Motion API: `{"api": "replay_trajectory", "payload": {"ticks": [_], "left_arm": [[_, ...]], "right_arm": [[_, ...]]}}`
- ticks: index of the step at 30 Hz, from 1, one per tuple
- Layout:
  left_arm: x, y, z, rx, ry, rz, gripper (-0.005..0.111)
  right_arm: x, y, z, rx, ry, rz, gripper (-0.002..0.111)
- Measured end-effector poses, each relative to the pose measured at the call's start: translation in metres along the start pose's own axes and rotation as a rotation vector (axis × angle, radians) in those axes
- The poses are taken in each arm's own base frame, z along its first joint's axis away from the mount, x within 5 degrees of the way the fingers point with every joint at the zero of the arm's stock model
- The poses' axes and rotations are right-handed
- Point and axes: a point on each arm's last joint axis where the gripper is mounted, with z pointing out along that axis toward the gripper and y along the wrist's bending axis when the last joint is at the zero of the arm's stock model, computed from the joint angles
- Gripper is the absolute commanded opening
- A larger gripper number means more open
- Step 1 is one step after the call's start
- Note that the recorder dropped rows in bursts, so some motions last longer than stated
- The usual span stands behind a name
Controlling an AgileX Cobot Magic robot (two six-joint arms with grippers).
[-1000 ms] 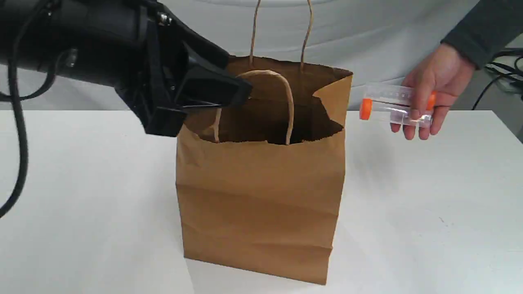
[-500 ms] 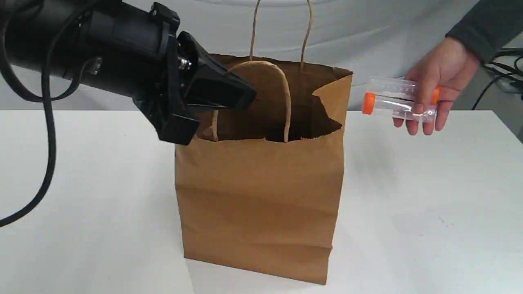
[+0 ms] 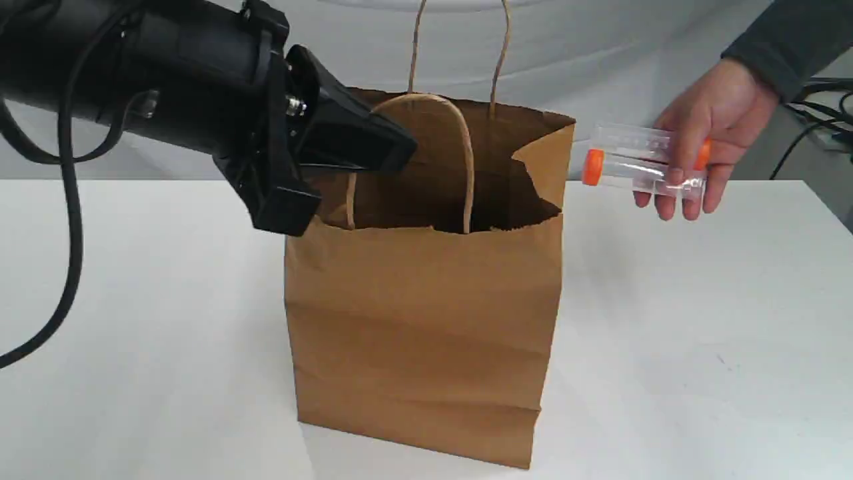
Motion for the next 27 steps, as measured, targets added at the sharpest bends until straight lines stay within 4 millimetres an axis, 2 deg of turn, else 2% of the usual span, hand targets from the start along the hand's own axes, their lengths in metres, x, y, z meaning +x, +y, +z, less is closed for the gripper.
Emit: {"api": "replay_trajectory", "payload": {"ticks": [4, 6, 9, 15, 20, 24, 27], "left_arm": [[0.000, 0.000, 0.000, 0.000, 0.000, 0.000, 0.000], [0.000, 0.000, 0.000, 0.000, 0.000, 0.000, 0.000], [0.000, 0.000, 0.000, 0.000, 0.000, 0.000, 0.000], [0.000, 0.000, 0.000, 0.000, -0.001, -0.001, 0.000], [0.000, 0.000, 0.000, 0.000, -0.001, -0.001, 0.000], [0.000, 0.000, 0.000, 0.000, -0.001, -0.001, 0.000], [0.000, 0.000, 0.000, 0.000, -0.001, -0.001, 0.000]], "right_arm": [[-0.045, 0.030, -0.004, -0.063, -0.131, -0.074, 0.000], [-0.066, 0.047, -0.001, -0.081, -0.136, -0.130, 0.000], [-0.091, 0.071, 0.016, -0.097, -0.050, -0.239, 0.000], [-0.134, 0.119, 0.067, -0.176, 0.204, -0.419, 0.000], [-0.155, 0.146, 0.118, -0.257, 0.453, -0.468, 0.000], [-0.158, 0.155, 0.164, -0.317, 0.656, -0.460, 0.000], [-0.148, 0.153, 0.204, -0.358, 0.803, -0.410, 0.000]]}}
